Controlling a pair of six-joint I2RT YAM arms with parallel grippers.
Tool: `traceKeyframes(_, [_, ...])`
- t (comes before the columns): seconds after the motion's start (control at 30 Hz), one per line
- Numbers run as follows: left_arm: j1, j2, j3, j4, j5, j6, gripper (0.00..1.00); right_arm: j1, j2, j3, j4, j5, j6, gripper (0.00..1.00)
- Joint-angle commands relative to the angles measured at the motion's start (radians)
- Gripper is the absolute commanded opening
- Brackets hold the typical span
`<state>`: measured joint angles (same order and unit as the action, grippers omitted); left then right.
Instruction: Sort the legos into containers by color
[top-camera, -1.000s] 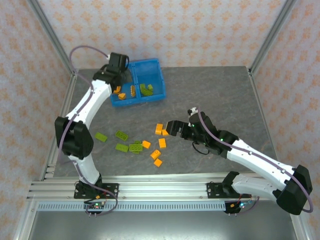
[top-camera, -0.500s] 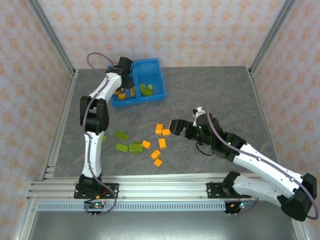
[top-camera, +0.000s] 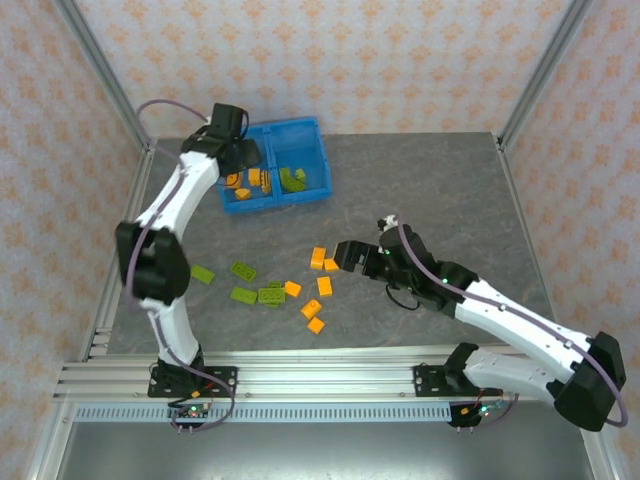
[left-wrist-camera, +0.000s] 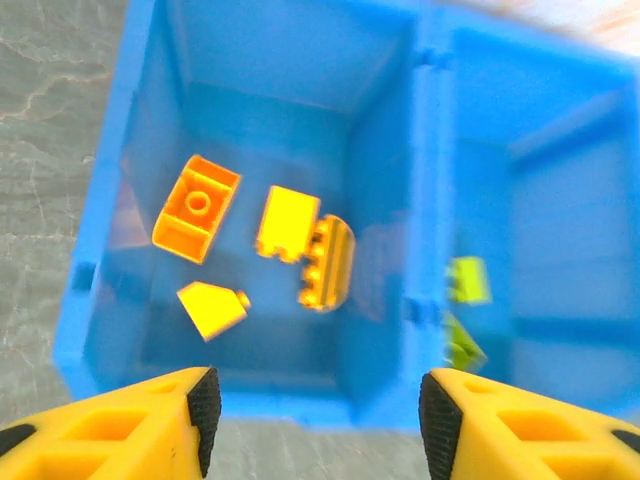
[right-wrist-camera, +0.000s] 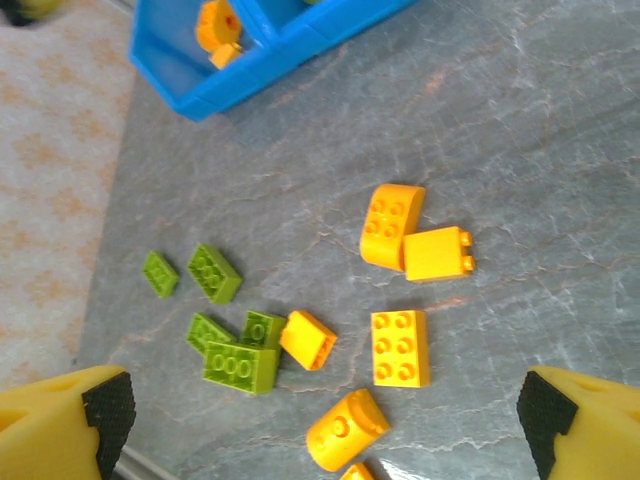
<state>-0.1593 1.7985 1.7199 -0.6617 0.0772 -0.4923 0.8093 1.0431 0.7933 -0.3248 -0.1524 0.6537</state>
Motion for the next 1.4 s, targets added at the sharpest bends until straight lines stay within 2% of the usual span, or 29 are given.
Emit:
traceKeyframes(0.0, [-0.086, -0.242, -0.124, 0.11, 0.047, 0.007, 0.62, 0.007, 0.083, 0.058, -0.049, 0.033, -0.009, 0.99])
traceKeyframes(0.13, [-0.205, -0.454, -0.258, 0.109, 0.086, 0.171, 0.69, 0.017, 0.236, 0.13, -0.087, 0.006, -0.032, 0.97])
traceKeyframes(0.27, [-0.257, -0.61, -0.322, -0.005, 0.233, 0.391, 0.87, 0.053, 0.393, 0.202, -0.134, -0.001, -0.063, 0.94])
traceKeyframes(0.37, [-0.262, -0.707, -0.392, -0.074, 0.407, 0.582, 1.0, 0.085, 0.496, 0.233, -0.157, 0.06, -0.099, 0.92])
traceKeyframes(0.5, [-0.295, -0.869, -0.558, -0.122, 0.647, 0.941, 1.0, 0.104, 0.628, 0.309, -0.185, 0.074, -0.132, 0.87])
traceKeyframes(0.6, [-0.302, -1.001, -0.693, -0.163, 0.69, 1.171, 1.0, 0.127, 0.7, 0.358, -0.203, 0.073, -0.139, 0.84])
traceKeyframes(0.67, [-0.301, -1.07, -0.781, -0.171, 0.689, 1.273, 1.0, 0.144, 0.738, 0.373, -0.204, 0.074, -0.136, 0.82])
traceKeyframes(0.77, [-0.301, -1.113, -0.846, -0.159, 0.695, 1.276, 1.0, 0.151, 0.784, 0.377, -0.203, 0.085, -0.101, 0.76])
traceKeyframes(0.9, [-0.302, -1.084, -0.877, -0.178, 0.725, 1.269, 1.0, 0.151, 0.81, 0.366, -0.197, 0.109, -0.064, 0.6])
traceKeyframes(1.1, [-0.302, -1.062, -0.89, -0.133, 0.724, 1.242, 1.0, 0.15, 0.772, 0.374, -0.208, 0.144, -0.066, 0.25])
traceKeyframes(1.2, [-0.302, -1.083, -0.881, -0.079, 0.672, 1.192, 1.0, 0.151, 0.697, 0.413, -0.22, 0.179, -0.085, 0.23])
traceKeyframes(1.3, [-0.302, -1.137, -0.878, -0.002, 0.578, 1.118, 1.0, 0.15, 0.604, 0.46, -0.161, 0.191, -0.127, 0.24])
traceKeyframes(1.37, [-0.302, -1.19, -0.884, 0.066, 0.452, 1.038, 1.0, 0.151, 0.575, 0.509, -0.083, 0.185, -0.169, 0.24])
